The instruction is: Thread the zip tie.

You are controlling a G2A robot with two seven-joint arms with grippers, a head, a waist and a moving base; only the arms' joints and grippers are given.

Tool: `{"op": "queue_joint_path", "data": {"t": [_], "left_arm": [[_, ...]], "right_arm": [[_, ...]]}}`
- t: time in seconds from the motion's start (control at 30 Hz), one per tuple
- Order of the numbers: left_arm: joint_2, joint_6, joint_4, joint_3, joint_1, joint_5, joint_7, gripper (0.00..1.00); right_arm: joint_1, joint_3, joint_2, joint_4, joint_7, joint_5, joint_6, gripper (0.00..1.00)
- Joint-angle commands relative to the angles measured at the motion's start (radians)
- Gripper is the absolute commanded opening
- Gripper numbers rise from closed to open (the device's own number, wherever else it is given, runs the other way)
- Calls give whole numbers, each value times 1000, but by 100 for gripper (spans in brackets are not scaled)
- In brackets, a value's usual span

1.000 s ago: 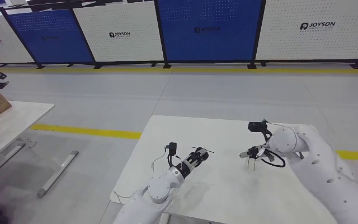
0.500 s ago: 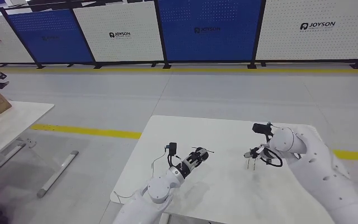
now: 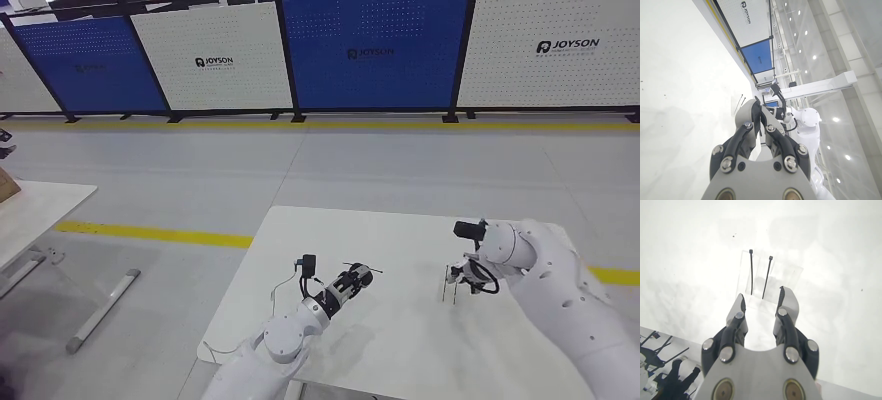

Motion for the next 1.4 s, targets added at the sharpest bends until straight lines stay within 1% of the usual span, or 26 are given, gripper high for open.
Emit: {"op": "queue_joint_path", "data": {"t": [0.0,0.17,0.2,0.27,0.6,0.93,1.03,1.13,1.37], "left_arm": [[0,0,0,0,0,0,0,0],[0,0,0,0,0,0,0,0],[0,0,0,0,0,0,0,0],[0,0,0,0,0,0,0,0],[0,0,0,0,0,0,0,0],[0,0,0,0,0,0,0,0],[0,0,0,0,0,0,0,0],[0,0,0,0,0,0,0,0],[0,0,0,0,0,0,0,0]], "right_arm": [[8,-3,-9,24,-1,2,0,34],[37,-45,-50,98,6,-32,0,30],[41,-50,-57,113,4,-33,0,29],[50,-56,-73,144,-3,-34,0,32],[79,-80,-135,268,-17,-44,0,28],[107,-96,-182,361,-32,-46,0,23],[114,-101,-194,387,-33,-48,-1,24],[121,-105,-205,414,-38,-47,-8,24],[135,-108,-231,473,-50,-43,-26,20]]}}
